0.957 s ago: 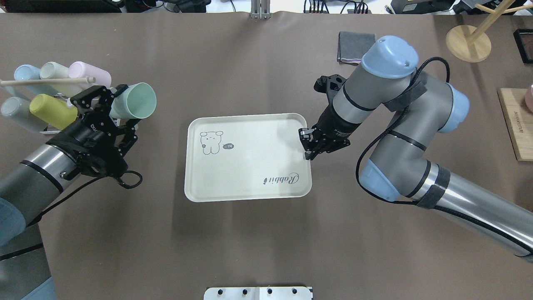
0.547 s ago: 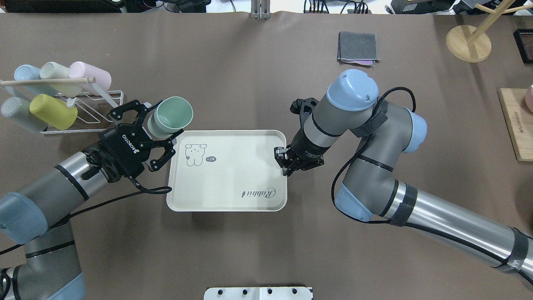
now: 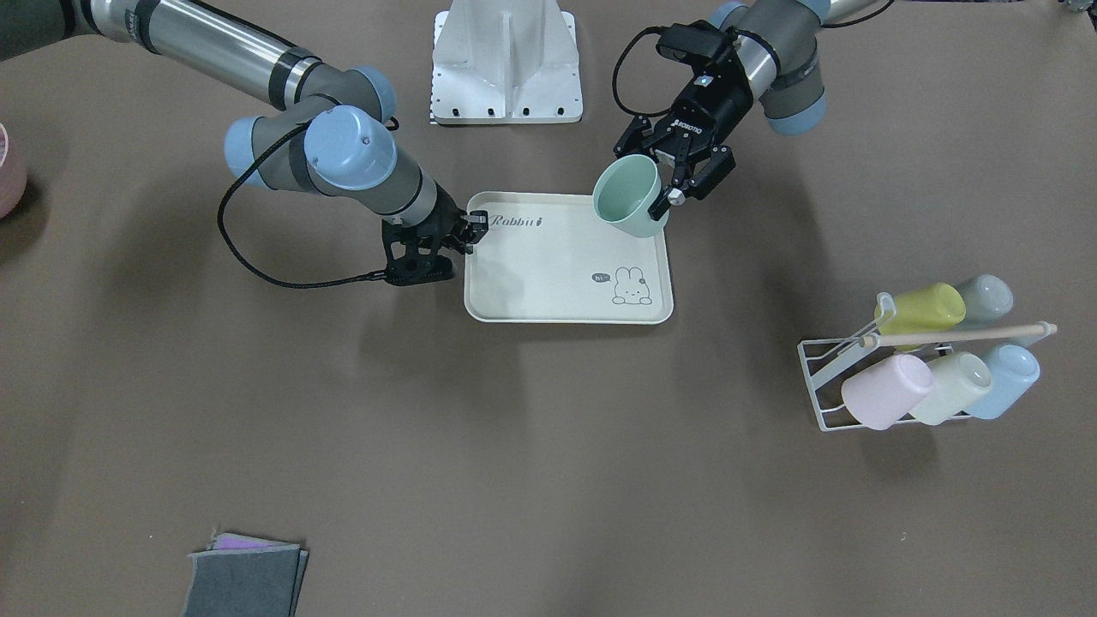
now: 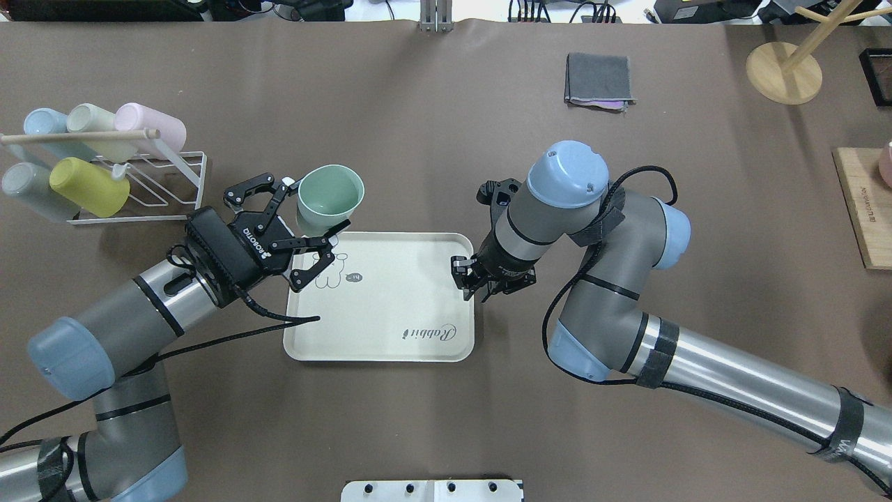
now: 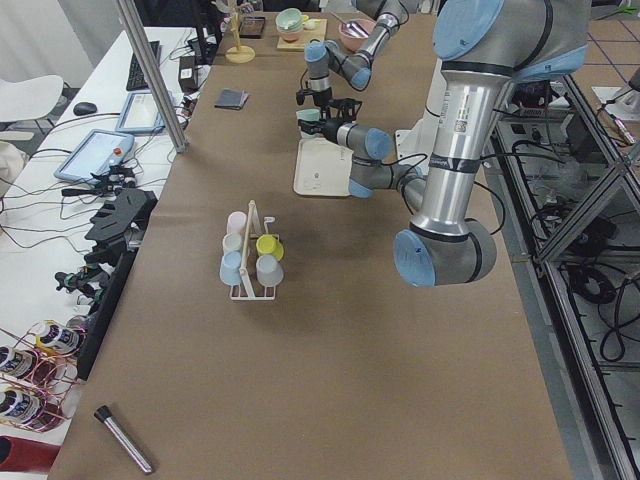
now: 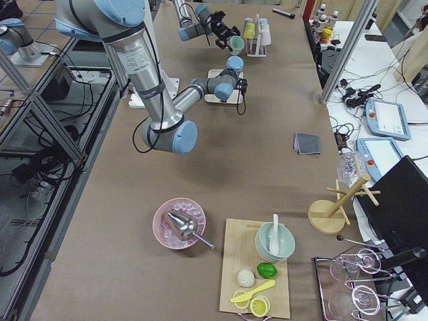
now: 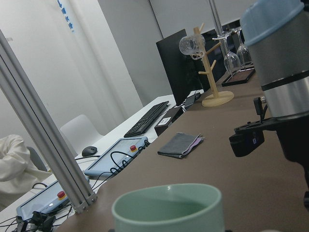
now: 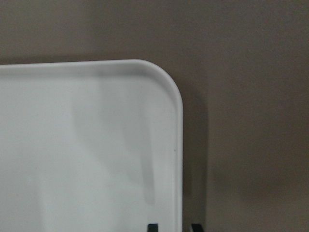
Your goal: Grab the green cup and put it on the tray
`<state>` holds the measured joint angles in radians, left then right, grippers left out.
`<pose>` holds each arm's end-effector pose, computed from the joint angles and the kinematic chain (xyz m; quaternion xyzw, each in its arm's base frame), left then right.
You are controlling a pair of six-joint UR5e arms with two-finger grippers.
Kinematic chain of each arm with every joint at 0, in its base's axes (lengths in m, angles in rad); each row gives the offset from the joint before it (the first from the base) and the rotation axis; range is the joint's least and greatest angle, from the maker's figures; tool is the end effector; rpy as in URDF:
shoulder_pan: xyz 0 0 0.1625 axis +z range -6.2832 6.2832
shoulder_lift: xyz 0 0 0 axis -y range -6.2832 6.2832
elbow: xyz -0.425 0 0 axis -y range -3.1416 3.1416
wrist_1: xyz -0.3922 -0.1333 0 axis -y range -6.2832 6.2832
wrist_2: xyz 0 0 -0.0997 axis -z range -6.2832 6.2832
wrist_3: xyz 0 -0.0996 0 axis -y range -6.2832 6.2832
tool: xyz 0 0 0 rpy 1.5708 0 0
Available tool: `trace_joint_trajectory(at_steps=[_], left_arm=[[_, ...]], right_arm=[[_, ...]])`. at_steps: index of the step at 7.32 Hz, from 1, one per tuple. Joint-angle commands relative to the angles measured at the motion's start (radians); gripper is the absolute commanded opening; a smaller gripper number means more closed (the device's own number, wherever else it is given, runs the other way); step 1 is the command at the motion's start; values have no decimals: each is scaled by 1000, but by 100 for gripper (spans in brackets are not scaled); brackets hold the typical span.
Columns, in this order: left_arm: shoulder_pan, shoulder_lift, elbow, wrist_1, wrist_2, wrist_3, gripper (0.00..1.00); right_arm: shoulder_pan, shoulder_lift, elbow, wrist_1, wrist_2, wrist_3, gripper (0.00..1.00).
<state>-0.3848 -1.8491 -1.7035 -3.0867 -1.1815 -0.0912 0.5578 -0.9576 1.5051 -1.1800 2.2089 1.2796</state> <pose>0.4251 -0.3568 0.2889 0.7127 0.3916 0.1558 0.5608 -0.5572 -0.4348 0.2728 -0.0781 -0.5064 -0.0280 0.8583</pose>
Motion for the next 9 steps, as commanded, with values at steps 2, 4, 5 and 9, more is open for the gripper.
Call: trace_joint_trajectory(at_steps=[2,4,5,9], left_arm=[[7,-68,186,-182,-178,-209,12],[9,-78,192,-182,-291,-338,11],[10,-105,252,-181,-291,-309,12],[12,-202,426,-256,-285,-148,12]], right_arm=[[51,-13,4,0,9,-16,100],[123,-50,16,-4,37,-125,100],[143,-71,18,-7,66,-159,100],[220,-133,17,-62,148,-404,100]])
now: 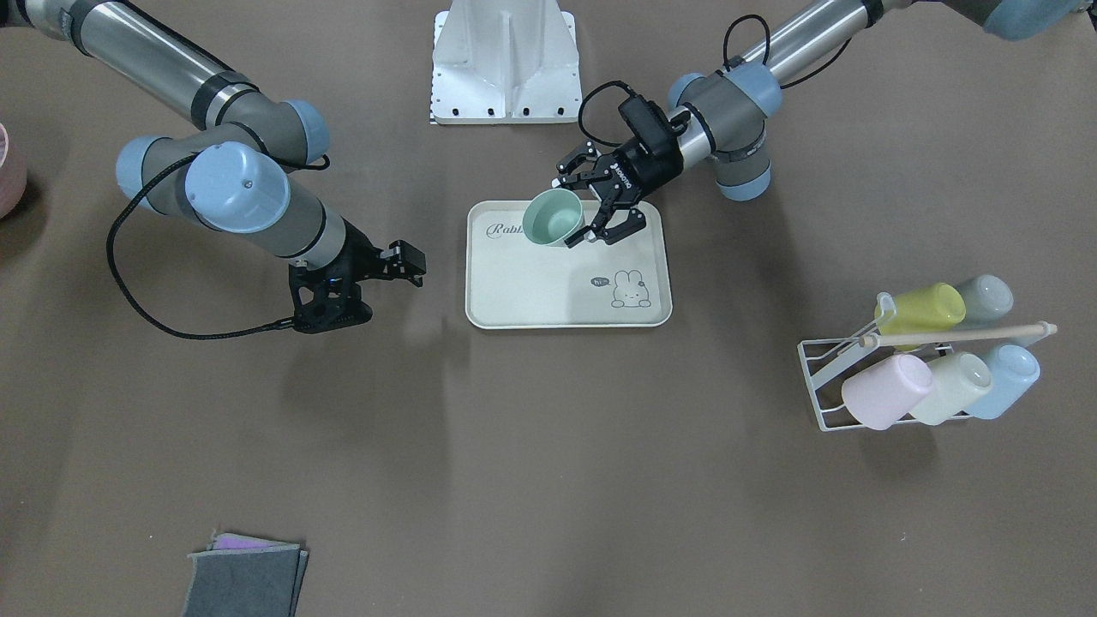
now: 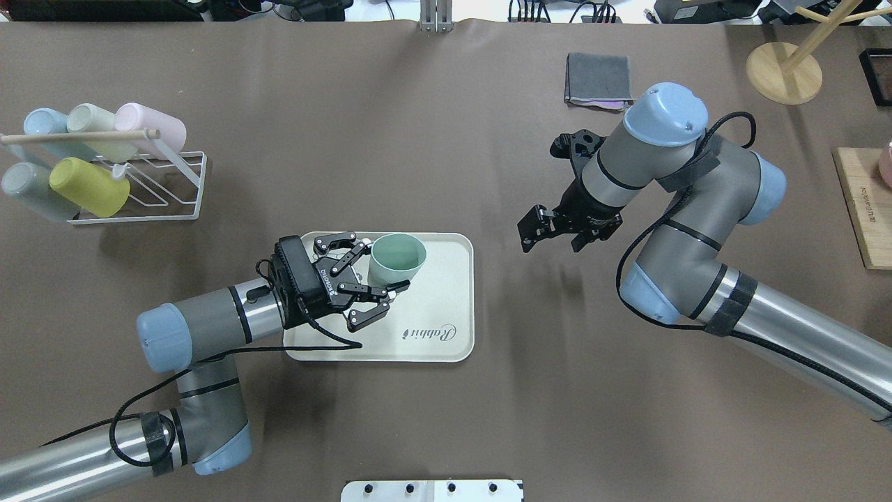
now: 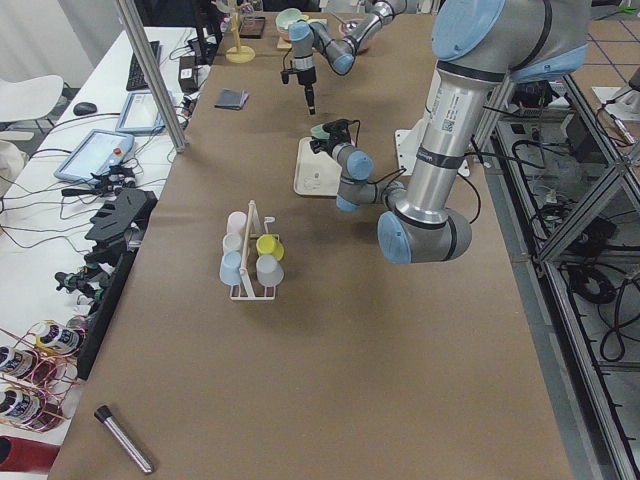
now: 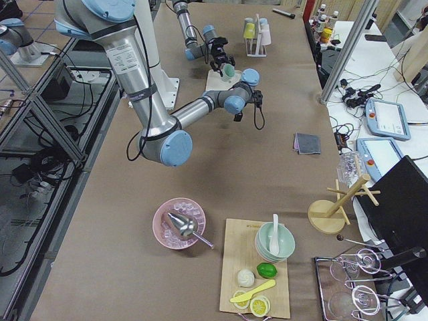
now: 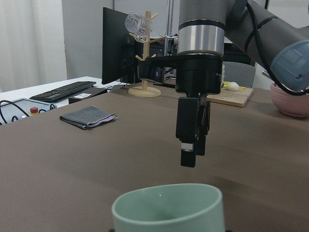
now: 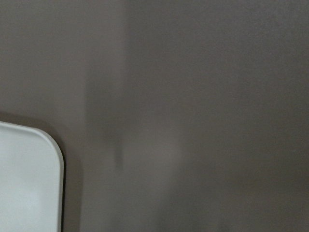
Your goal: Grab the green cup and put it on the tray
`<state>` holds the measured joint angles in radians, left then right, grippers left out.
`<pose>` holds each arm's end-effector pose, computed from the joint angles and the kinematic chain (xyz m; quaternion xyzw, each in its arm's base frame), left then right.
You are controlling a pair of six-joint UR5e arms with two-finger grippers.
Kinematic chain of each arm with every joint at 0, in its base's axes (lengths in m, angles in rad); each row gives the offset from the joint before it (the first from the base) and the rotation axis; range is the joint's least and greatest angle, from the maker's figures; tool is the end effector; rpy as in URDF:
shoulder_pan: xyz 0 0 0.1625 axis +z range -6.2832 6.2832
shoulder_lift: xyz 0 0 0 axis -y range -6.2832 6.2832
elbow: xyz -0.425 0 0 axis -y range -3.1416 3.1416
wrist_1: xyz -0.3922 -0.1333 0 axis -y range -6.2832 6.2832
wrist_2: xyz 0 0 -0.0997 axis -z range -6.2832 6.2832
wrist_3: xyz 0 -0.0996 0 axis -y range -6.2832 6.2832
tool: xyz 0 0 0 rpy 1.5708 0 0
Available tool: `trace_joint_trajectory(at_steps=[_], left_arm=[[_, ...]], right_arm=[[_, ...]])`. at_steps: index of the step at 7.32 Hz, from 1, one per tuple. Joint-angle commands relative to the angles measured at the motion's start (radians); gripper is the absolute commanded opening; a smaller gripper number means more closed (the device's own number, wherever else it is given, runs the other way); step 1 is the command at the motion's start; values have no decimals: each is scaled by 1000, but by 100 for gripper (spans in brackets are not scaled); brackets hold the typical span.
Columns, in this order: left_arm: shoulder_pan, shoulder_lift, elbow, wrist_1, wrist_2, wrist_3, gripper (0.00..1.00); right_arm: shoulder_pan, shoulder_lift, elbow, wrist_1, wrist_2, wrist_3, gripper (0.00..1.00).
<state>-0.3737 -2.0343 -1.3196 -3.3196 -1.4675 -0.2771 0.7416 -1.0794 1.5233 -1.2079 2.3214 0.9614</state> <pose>0.5314 -0.3626 0.3301 0.6336 0.5364 0.2083 0.5171 -0.4545 -0.5050 0.3472 -0.0347 -0.4958 -0.0871 0.8634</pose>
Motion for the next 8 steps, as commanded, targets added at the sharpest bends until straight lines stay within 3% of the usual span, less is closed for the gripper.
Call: trace_joint_trajectory(at_steps=[1,4,6,8], left_arm=[[5,-17,72,-70,3,89,12],[7,-27,132,-118,19,147,17],[7,-46,149,-118,22,147,17],[7,-47,161,-116,21,147,27]], right_arm=[[95,-10,6,-121,74,-224,100],[209,-80,95,-393,83,-463,100],[290,-179,109,-418,64,-556,100],[378,-305,162,-420,64,-680,100]])
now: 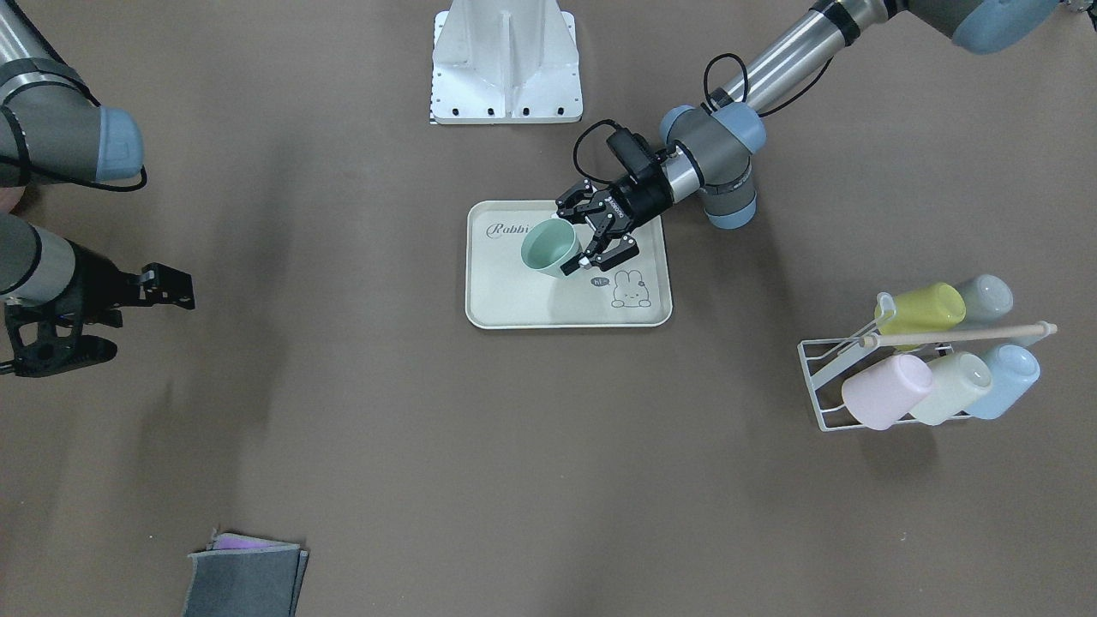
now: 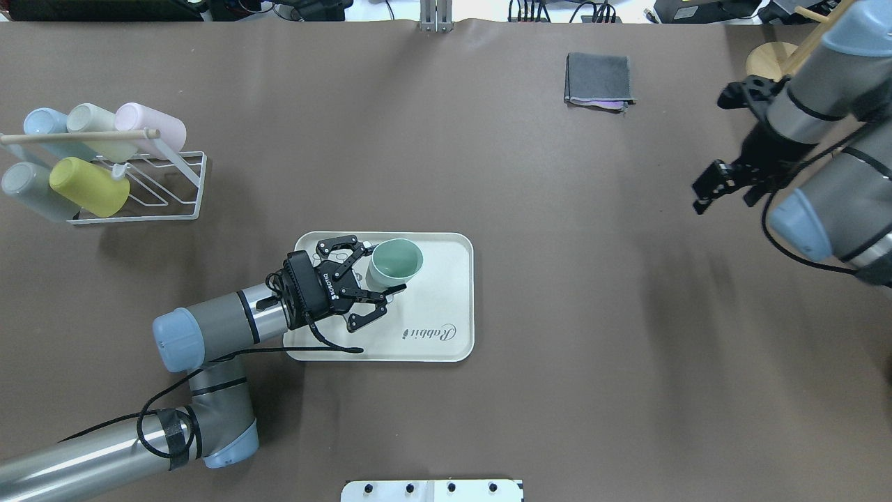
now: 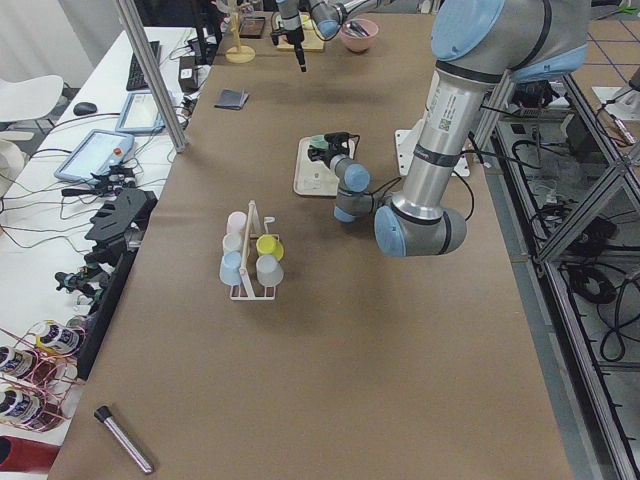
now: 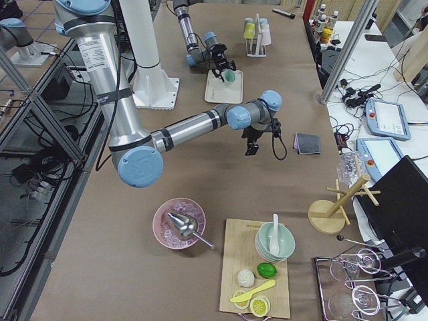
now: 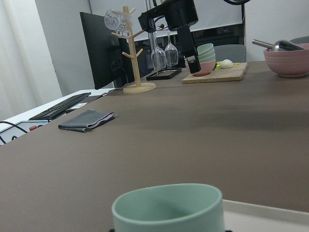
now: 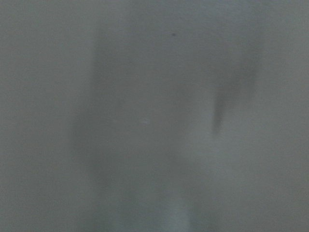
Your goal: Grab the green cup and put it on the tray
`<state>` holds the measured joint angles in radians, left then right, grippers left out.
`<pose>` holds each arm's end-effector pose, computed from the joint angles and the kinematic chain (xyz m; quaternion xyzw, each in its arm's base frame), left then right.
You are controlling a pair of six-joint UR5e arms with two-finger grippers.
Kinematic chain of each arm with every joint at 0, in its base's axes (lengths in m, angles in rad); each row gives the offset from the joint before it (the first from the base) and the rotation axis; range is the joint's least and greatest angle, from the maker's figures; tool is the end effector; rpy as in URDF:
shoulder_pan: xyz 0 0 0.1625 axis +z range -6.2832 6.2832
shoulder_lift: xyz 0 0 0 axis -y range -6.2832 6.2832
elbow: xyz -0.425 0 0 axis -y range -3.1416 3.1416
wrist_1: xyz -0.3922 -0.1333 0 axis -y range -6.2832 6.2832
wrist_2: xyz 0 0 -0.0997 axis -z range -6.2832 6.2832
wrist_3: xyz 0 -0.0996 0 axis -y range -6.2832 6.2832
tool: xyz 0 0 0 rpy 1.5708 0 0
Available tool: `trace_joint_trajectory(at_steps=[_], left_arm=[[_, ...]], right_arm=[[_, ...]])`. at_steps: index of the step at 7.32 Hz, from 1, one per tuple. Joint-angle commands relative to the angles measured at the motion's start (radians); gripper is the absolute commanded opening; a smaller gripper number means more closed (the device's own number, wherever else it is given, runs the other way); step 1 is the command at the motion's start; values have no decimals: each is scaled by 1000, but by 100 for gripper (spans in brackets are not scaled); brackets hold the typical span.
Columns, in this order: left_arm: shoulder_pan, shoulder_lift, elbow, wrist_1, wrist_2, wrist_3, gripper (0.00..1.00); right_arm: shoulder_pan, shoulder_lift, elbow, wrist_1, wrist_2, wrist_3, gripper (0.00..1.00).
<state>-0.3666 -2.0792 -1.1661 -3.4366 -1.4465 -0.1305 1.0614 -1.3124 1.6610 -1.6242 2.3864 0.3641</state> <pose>0.5540 -0.3687 0.3629 0.6744 0.4877 0.2378 0.5008 -0.2359 -0.5469 0.4757 -0.0436 -0.4126 -0.1241 0.9014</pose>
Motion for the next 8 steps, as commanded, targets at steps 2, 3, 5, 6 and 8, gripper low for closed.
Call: trace_joint_trajectory(at_steps=[2,3,5,6,8], left_arm=[[0,-4,-3,4,-2,-15,49],[-1,-5,-13,38,-3,-64,42],[-3,-7,-30,59,-5,-73,43],[-2,-2,-29,60,-5,-72,48],[-2,-1,-29,65,-2,-72,73]], right_arm=[[173,-140,26,-2,-1,-149,100],[231,-178,26,-3,-1,-210,100],[313,-250,25,-2,-3,-269,100],[339,-286,26,-2,-1,-271,100],[377,-329,28,-3,2,-310,100]])
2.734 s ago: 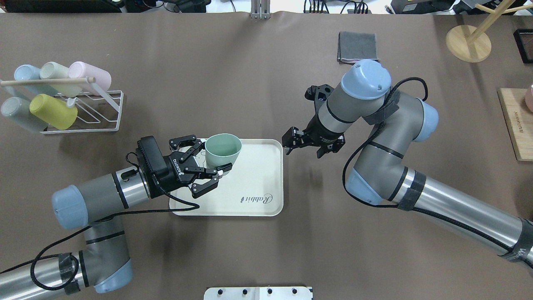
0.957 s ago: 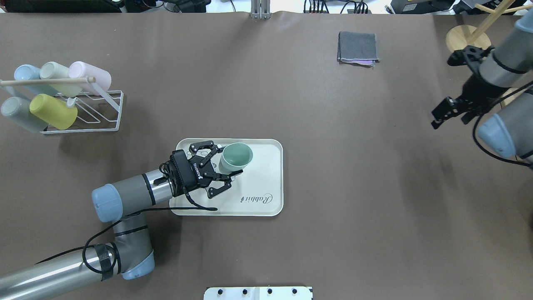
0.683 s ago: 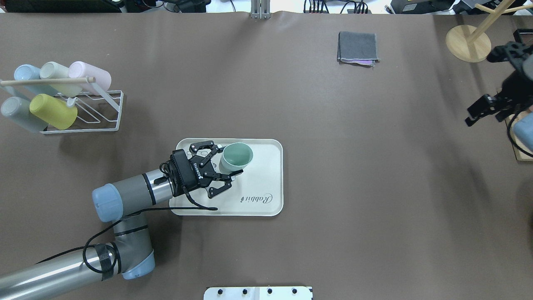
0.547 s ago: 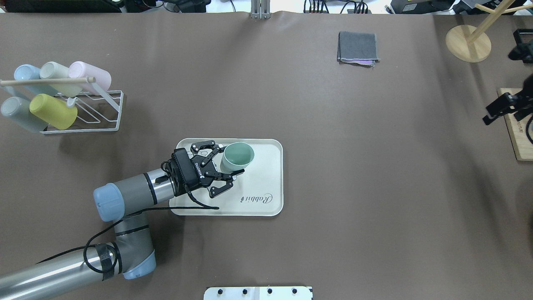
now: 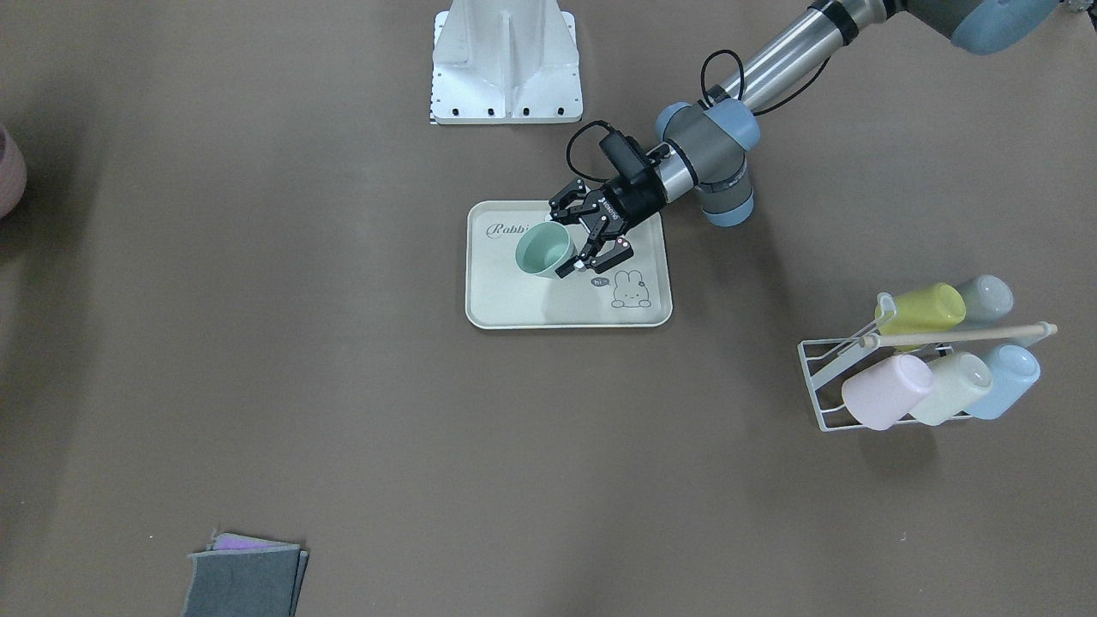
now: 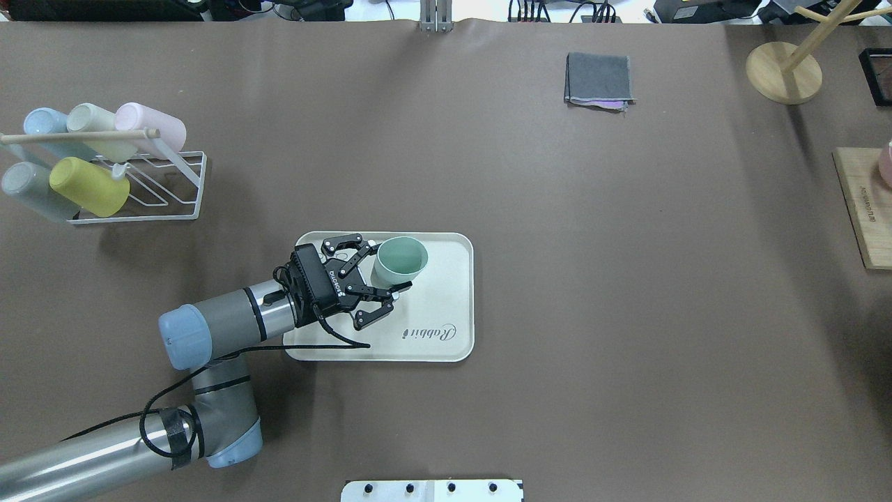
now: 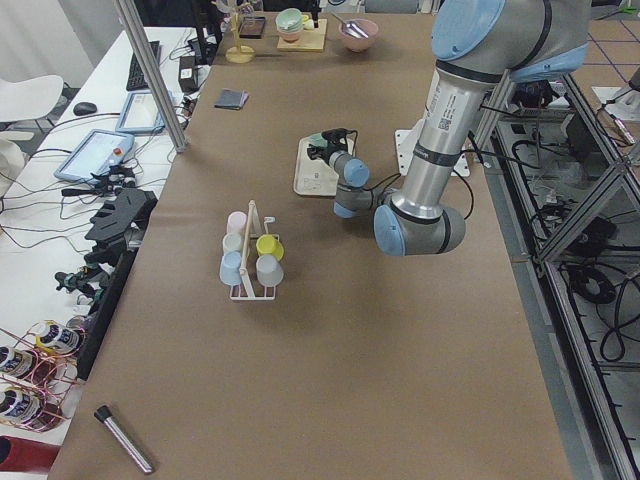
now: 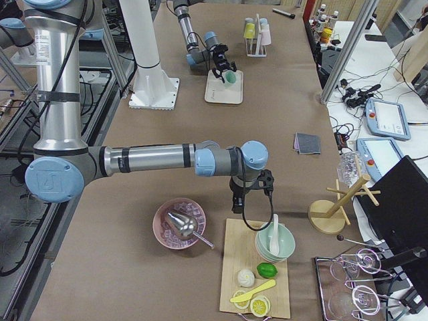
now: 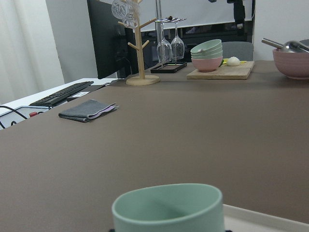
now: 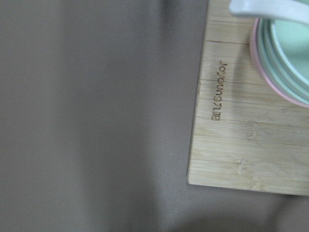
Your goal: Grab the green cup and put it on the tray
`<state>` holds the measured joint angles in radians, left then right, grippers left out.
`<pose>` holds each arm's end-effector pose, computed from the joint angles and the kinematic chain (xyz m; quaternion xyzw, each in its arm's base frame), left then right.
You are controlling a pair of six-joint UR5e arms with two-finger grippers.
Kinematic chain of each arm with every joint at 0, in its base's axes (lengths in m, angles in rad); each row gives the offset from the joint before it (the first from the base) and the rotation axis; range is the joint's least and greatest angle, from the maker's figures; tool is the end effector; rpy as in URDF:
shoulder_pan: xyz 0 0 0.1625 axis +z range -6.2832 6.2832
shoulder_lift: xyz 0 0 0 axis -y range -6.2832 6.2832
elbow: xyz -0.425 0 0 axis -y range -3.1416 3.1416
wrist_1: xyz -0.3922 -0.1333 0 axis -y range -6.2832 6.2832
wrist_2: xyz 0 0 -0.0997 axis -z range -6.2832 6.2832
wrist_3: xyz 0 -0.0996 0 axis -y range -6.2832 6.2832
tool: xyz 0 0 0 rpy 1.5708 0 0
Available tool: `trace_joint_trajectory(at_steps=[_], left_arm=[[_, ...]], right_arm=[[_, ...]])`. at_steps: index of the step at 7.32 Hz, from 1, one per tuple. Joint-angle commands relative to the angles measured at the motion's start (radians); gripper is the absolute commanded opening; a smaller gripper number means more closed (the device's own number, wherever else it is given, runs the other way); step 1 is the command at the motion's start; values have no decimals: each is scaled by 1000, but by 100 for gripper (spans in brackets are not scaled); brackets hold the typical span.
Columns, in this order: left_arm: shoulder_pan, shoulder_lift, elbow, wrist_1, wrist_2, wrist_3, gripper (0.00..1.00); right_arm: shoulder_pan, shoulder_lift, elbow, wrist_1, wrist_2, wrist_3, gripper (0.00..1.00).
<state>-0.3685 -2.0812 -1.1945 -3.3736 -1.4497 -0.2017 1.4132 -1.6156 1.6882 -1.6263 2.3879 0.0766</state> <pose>0.5567 -0.3708 0.3524 0.6502 0.5049 0.2275 0.5201 -0.0143 -0.4766 0.6251 -0.0386 -0.3955 -0.0405 0.9168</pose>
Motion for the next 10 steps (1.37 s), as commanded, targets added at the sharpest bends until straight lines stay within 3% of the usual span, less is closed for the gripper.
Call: trace_joint_trajectory(at_steps=[1,7,9,10], left_arm=[[0,1,0,2,3,2,82],[-6,4,-34,20,3,-5,98],[-20,6,-201,193,2,-75,98],[-62,9,-315,344,2,-97,98]], right_arm=[[47,-39,1,0,-3,-47,100],[89,-38,-2,-75,-47,-132,100],[89,-37,-2,-75,-49,-132,100],[89,-32,-1,-75,-70,-133,100]])
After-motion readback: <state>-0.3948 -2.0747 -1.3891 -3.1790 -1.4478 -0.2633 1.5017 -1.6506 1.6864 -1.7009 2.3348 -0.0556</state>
